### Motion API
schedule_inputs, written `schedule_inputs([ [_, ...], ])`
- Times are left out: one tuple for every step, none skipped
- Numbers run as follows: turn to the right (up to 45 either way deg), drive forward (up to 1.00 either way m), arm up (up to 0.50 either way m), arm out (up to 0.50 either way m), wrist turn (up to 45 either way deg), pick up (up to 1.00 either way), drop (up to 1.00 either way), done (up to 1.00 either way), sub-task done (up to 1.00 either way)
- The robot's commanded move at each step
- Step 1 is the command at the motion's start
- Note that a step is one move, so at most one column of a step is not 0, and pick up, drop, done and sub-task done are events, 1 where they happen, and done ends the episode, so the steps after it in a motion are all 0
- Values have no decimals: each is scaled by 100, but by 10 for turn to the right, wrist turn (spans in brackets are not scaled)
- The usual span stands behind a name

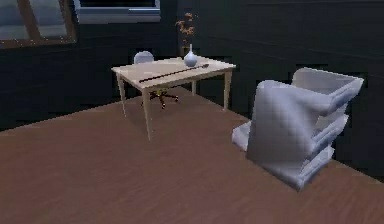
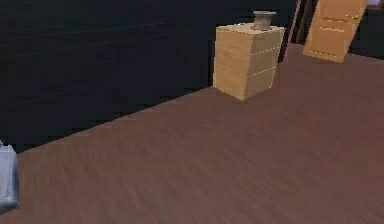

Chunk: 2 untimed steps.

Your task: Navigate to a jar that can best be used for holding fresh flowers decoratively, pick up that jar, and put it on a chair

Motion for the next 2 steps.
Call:
schedule_inputs([
  [0,100,0,0,0,0,0,0,0],
  [0,55,0,0,0,0,0,0,0],
])
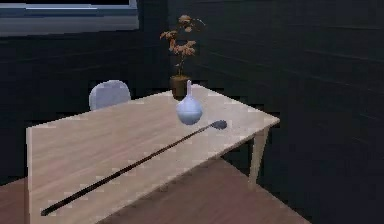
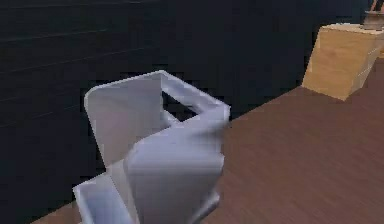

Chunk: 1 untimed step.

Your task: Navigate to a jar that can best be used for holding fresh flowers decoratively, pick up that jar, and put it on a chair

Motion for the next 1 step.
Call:
schedule_inputs([
  [-450,0,0,0,0,0,0,0,0],
])
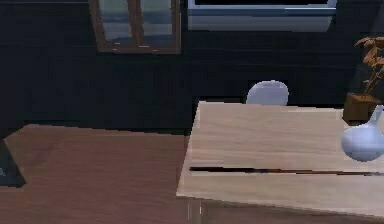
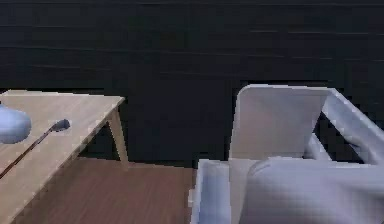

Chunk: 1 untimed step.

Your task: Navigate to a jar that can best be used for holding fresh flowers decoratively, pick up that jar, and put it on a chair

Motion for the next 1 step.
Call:
schedule_inputs([
  [-420,0,0,0,0,0,0,0,0],
])
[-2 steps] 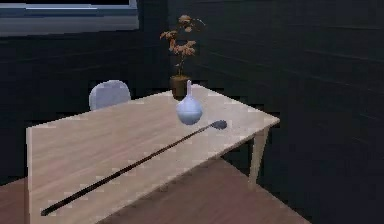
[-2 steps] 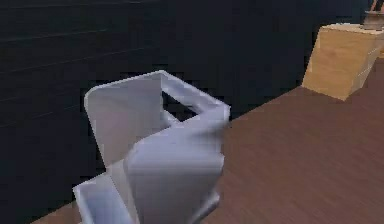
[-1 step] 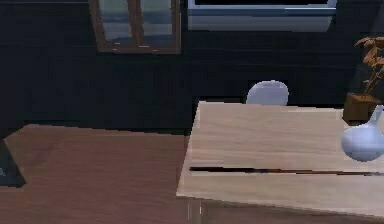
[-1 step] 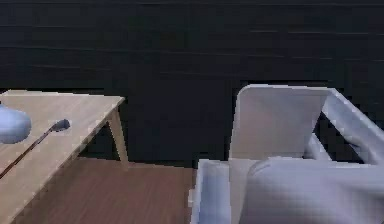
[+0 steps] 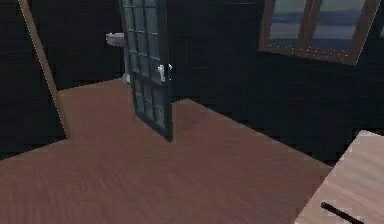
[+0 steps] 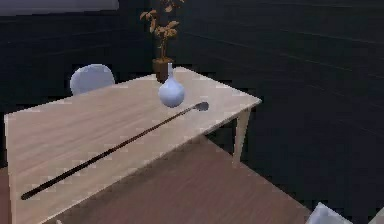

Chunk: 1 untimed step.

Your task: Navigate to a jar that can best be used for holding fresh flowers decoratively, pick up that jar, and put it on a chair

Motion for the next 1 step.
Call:
schedule_inputs([
  [450,0,0,0,0,0,0,0,0],
])
